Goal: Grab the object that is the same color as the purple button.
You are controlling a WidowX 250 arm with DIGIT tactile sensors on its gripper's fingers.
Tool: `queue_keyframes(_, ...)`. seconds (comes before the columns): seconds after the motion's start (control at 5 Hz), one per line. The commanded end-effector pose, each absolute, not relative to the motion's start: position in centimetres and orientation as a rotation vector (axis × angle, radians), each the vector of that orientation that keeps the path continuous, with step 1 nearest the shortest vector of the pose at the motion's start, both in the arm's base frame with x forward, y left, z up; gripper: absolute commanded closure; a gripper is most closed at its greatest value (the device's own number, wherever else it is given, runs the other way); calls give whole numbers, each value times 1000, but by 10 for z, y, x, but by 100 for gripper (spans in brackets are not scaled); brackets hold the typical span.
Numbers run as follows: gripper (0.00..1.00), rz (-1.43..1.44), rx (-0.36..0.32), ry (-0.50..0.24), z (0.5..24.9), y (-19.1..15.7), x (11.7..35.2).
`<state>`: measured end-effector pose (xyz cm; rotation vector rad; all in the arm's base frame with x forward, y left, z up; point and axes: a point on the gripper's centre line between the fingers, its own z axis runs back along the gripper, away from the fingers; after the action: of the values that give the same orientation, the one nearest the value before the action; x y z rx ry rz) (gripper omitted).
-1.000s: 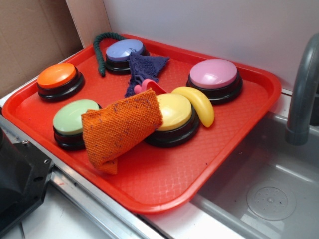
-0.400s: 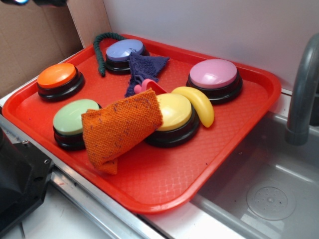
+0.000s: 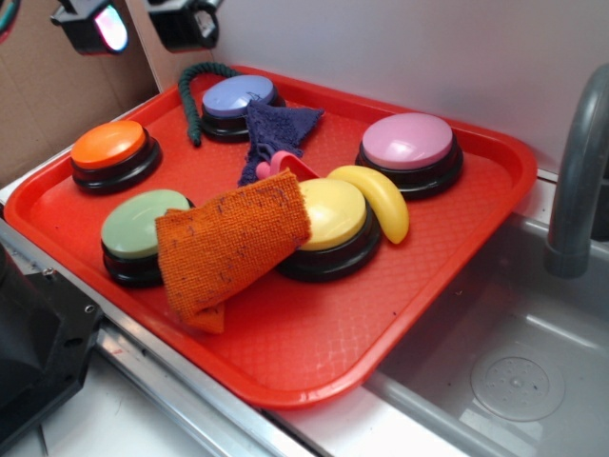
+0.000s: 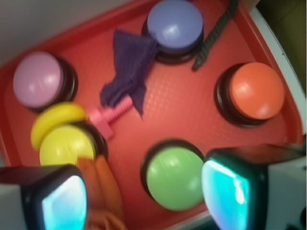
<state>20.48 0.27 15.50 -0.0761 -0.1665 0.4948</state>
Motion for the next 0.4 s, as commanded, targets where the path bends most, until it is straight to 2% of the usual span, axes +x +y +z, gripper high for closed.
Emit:
queue_keyframes(0.0,0,772,-101,-283,98,34,262)
queue_keyframes(0.2,0,803,-105,-299,78,41,280)
